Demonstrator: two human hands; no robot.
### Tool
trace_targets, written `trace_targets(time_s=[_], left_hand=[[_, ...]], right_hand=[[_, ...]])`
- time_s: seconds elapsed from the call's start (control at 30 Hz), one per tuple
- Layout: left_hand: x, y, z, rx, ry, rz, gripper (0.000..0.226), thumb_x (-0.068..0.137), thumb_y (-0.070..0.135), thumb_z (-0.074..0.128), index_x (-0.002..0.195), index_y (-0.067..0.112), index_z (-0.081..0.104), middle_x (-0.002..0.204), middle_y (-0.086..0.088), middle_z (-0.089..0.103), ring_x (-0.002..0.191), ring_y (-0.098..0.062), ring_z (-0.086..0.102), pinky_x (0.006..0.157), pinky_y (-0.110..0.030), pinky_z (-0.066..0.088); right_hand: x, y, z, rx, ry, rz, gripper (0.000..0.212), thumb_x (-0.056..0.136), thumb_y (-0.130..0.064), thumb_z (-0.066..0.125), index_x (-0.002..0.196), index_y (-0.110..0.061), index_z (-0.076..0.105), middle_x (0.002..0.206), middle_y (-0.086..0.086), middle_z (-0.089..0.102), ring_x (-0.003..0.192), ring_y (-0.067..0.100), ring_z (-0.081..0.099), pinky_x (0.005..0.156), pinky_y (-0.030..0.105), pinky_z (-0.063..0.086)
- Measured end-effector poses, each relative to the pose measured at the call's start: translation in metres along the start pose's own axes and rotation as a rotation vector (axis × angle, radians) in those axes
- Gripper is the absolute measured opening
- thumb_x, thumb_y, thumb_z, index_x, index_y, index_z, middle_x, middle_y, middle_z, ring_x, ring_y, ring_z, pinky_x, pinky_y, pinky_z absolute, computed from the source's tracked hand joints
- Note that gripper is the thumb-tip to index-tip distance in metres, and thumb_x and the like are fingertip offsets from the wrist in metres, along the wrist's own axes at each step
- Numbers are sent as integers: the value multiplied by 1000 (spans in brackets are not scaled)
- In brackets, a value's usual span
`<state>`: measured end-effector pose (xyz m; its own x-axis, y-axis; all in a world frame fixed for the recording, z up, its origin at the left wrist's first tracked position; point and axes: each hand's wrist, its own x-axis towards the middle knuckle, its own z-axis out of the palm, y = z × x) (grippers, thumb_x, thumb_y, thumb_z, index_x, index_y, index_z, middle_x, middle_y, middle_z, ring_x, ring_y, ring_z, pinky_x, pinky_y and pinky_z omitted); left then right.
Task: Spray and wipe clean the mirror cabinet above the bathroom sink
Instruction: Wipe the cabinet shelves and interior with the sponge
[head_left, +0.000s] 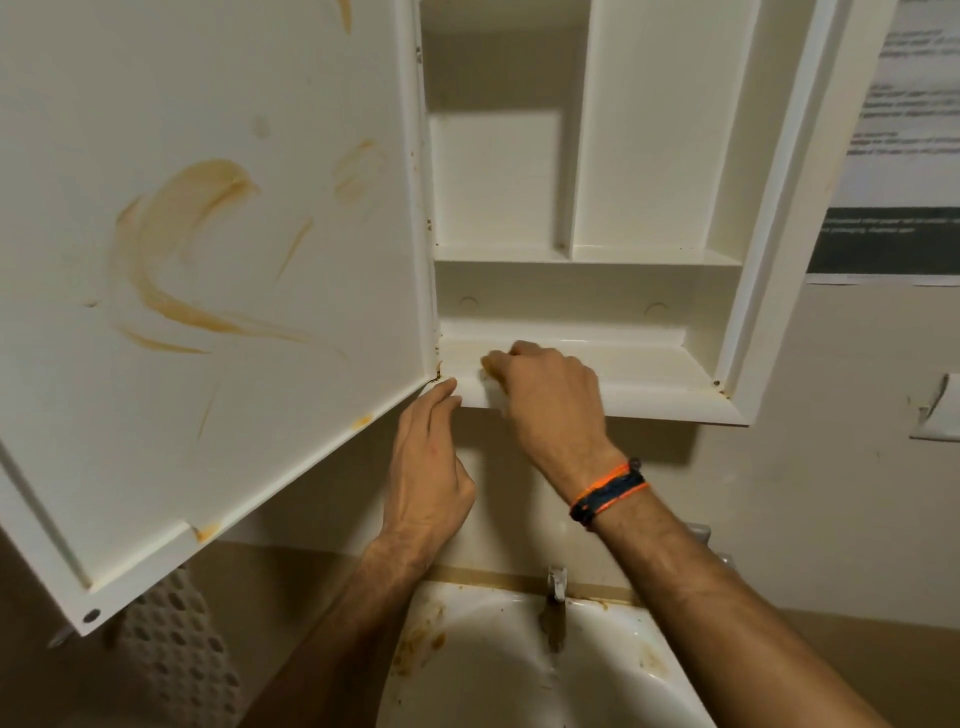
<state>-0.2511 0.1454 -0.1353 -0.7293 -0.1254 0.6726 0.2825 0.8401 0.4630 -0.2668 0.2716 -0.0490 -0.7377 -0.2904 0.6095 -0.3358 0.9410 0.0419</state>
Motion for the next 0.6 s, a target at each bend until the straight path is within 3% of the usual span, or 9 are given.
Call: trace_targets(time_s=[0.1,0.2,0.33,0.47,0.6], left_hand=[[0,0,1,-39,2,-26,74,71,-16,53,141,8,45,148,-1,42,140,-12,31,110,-3,8],[1,-2,1,-28,-4,-18,73,70,-17,52,139,7,48,148,-2,43,140,-13,31,115,-11,14],[-1,0,2,10,-13,4,62,74,-15,52,133,6,52,149,-2,42,141,-17,33,118,-27,24],[-1,4,4,13,-10,-25,60,78,-11,55,134,9,51,151,0,40,142,-16,30,119,-31,25],[-2,7,5,27,3,-19,61,75,-12,55,133,7,50,150,-2,39,142,-18,30,119,-29,22]], right_hand=[[9,-27,14,-19,-31,-102,22,96,-13,43,101,-16,63,99,4,59,87,26,60,61,31,30],[8,-29,18,-101,-38,-71,25,95,-9,42,97,-14,66,97,5,58,80,24,56,64,32,33],[-5,12,7,-210,-90,102,22,91,-6,48,99,-15,66,99,6,64,90,29,64,66,31,33],[-16,53,-9,-273,-79,232,20,95,-11,46,106,-15,63,102,7,64,94,30,63,65,31,32],[-4,18,-4,-153,16,69,23,92,-15,47,107,-21,64,100,3,61,89,28,62,61,31,28]])
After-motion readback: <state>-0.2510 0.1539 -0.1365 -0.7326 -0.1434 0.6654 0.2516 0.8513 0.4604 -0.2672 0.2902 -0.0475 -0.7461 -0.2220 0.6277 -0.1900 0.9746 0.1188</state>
